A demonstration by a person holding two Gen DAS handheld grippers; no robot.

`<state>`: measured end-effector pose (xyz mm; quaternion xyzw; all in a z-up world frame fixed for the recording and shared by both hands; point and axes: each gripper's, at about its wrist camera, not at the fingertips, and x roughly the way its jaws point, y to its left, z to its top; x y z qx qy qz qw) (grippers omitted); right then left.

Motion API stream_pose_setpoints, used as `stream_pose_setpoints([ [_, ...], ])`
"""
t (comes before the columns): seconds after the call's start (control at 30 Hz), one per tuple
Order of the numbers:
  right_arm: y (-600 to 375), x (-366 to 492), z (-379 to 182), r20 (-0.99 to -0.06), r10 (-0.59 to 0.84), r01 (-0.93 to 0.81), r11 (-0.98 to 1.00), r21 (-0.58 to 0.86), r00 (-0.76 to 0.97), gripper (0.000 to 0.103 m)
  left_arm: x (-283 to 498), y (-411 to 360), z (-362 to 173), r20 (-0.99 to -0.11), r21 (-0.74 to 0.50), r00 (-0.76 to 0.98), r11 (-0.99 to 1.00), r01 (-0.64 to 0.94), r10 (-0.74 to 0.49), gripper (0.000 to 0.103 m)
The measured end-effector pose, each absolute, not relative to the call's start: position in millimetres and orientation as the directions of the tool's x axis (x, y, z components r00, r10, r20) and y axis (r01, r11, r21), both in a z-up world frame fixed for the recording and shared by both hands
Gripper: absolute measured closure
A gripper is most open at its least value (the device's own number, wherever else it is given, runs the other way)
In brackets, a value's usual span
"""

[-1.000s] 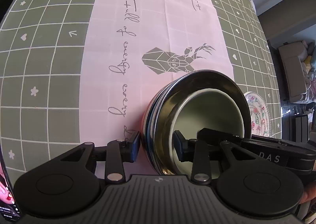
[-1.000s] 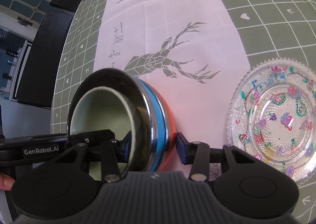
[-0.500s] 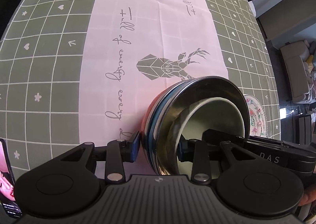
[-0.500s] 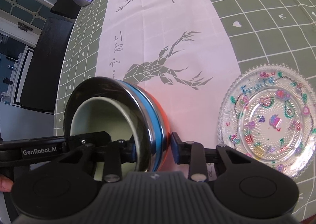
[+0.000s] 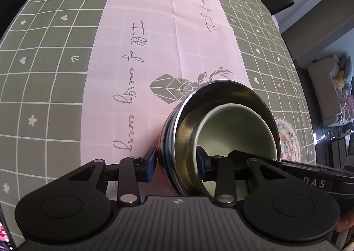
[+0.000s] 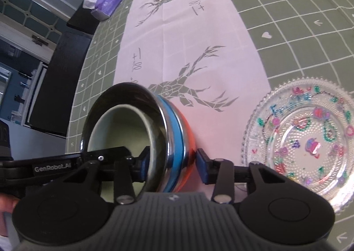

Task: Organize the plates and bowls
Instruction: 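Lift the nested bowl stack with both tools toward the flowered glass plates, then lower the bowl stack onto the flowered glass plates with both tools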

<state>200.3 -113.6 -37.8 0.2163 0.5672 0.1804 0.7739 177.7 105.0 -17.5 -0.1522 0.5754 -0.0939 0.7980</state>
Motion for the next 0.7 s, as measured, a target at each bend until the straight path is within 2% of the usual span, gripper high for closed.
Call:
stream_pose_setpoints([
  [0.13,-109.3,200.9,-41.6,-0.806,0.516,-0.025,0.846,0.533,0.288,0.052,172.2,111.0,-22.5,-0.857,-0.395,0.378,0.917,-0.047,-0.35,0.059],
  [0.23,-110.9,200.6,-51.2,-0.795,0.55,0.032,0.817,0.576,0.257,0.049,168.0,116.6,-28.9,-0.83,-0.434,0.414,0.899,-0.058,-0.374,0.053],
  [0.33,-111.6,196.9,-59.8,-0.788,0.564,0.087,0.797,0.598,0.247,0.046,166.4,117.1,-30.1,-0.817,-0.45,0.427,0.891,-0.053,-0.387,0.055],
  [0.37,-111.4,195.6,-59.6,-0.78,0.57,0.094,0.789,0.607,0.258,0.05,166.1,116.3,-29.0,-0.82,-0.443,0.427,0.895,-0.05,-0.381,0.056],
  [0.7,-108.8,201.7,-53.5,-0.806,0.544,0.08,0.815,0.574,0.236,0.054,165.7,116.1,-25.9,-0.848,-0.423,0.385,0.902,-0.079,-0.364,0.058],
])
